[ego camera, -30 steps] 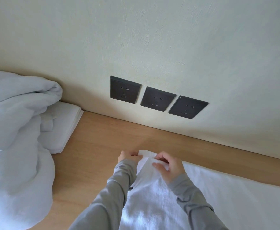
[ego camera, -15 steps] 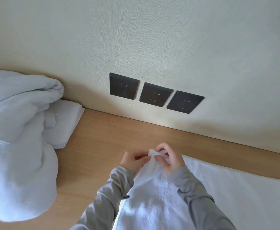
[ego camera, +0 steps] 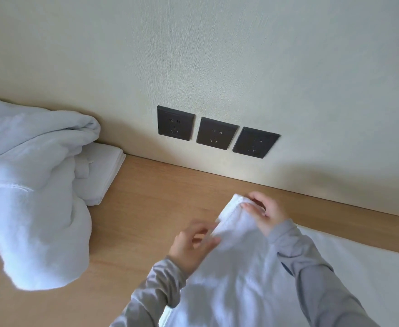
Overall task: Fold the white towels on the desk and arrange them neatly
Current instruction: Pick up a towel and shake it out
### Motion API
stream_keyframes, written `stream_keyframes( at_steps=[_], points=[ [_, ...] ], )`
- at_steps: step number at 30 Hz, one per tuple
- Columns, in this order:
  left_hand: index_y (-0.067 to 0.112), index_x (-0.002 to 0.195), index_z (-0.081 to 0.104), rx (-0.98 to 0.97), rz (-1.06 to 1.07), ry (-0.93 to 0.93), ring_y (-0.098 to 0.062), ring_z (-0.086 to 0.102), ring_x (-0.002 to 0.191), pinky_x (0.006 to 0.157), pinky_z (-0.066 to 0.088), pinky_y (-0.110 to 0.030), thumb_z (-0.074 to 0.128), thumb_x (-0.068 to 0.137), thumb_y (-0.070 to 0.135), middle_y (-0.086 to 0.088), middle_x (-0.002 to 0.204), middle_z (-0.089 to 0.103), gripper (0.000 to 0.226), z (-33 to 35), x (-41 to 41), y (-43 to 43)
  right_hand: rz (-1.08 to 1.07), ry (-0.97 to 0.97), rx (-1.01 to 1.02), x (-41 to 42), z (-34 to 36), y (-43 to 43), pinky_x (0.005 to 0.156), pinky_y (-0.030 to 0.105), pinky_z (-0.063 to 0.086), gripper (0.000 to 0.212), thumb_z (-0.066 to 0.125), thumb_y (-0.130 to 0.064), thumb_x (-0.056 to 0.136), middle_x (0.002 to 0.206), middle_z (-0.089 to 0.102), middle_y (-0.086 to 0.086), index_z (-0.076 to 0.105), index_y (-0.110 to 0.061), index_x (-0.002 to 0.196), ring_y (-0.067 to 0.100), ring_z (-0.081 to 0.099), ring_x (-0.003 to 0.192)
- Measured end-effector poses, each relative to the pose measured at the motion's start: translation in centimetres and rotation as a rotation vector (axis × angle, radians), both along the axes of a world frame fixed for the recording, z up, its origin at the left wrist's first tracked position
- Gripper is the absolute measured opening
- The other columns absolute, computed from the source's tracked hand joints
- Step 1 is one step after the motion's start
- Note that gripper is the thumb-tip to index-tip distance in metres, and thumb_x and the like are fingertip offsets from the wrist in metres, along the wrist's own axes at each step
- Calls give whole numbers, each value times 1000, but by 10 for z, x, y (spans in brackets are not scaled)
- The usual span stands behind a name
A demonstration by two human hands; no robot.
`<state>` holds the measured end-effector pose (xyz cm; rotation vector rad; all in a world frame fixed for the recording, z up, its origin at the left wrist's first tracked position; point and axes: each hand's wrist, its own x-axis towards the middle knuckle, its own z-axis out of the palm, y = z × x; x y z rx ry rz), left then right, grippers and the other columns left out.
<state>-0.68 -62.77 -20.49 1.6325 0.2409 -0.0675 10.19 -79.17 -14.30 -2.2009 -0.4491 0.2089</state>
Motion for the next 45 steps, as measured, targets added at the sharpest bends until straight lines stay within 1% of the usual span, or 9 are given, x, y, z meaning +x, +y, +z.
stream_keyframes(
  at_steps=[6,10,15,26,30,37,39,42,45],
  points=[
    [33,76,74,106,23,128,-8,63,88,82,50,-30,75,54,53,14,90,65,29,-16,-49,7,-184,-152,107,6,17,-14,58,4,35,4,60,2,86,72,53,8,60,6,84,-9,48,59],
    [6,64,63,267,79,241,-16,46,61,61,37,-27,79,66,42,-2,64,52,40,-31,-78,26,-286,-252,166,19,41,-26,64,10,37,18,64,-14,84,79,57,5,62,4,90,3,48,65],
    [2,73,63,439,111,184,-15,41,62,60,33,-24,76,71,42,-6,63,52,42,-14,-75,38,-371,-360,191,22,71,-51,55,6,34,37,52,-32,74,61,47,-5,63,0,89,18,42,62],
    [38,56,60,775,101,-499,0,43,53,52,32,-10,68,54,68,18,50,49,30,199,-2,7,-633,-521,399,41,182,-173,50,22,27,28,57,-28,82,62,39,7,57,1,80,15,34,57],
    [6,58,59,1078,-68,-876,-14,43,58,53,34,-22,32,82,73,-3,52,49,76,318,28,-18,-572,-550,502,43,254,-232,49,15,27,18,57,-9,89,56,32,-2,56,5,78,2,31,46],
    [4,65,53,1455,49,-1447,-19,38,48,50,30,-25,26,95,55,0,56,38,65,548,25,-62,-422,-834,970,-8,424,-316,63,28,39,16,61,-20,84,65,56,-11,59,-19,68,14,46,69],
    [1,68,57,1471,79,-1532,-24,48,49,52,31,-29,24,95,57,-5,57,44,70,571,22,-71,-487,-938,877,-17,439,-320,57,15,39,21,59,-11,88,55,58,-16,59,-17,68,-3,46,57],
    [-7,75,64,1557,-37,-1404,-34,61,60,60,44,-36,9,89,67,-18,66,59,93,561,19,-79,-654,-866,537,-20,418,-311,60,24,37,14,61,-7,86,63,57,3,64,3,79,1,48,54],
    [2,73,60,1587,73,-1499,-29,55,56,56,42,-33,21,96,53,-6,63,52,69,573,7,-67,-613,-1013,658,-30,422,-321,59,13,40,8,64,-11,84,63,56,1,63,-13,77,-7,52,52]
  ],
)
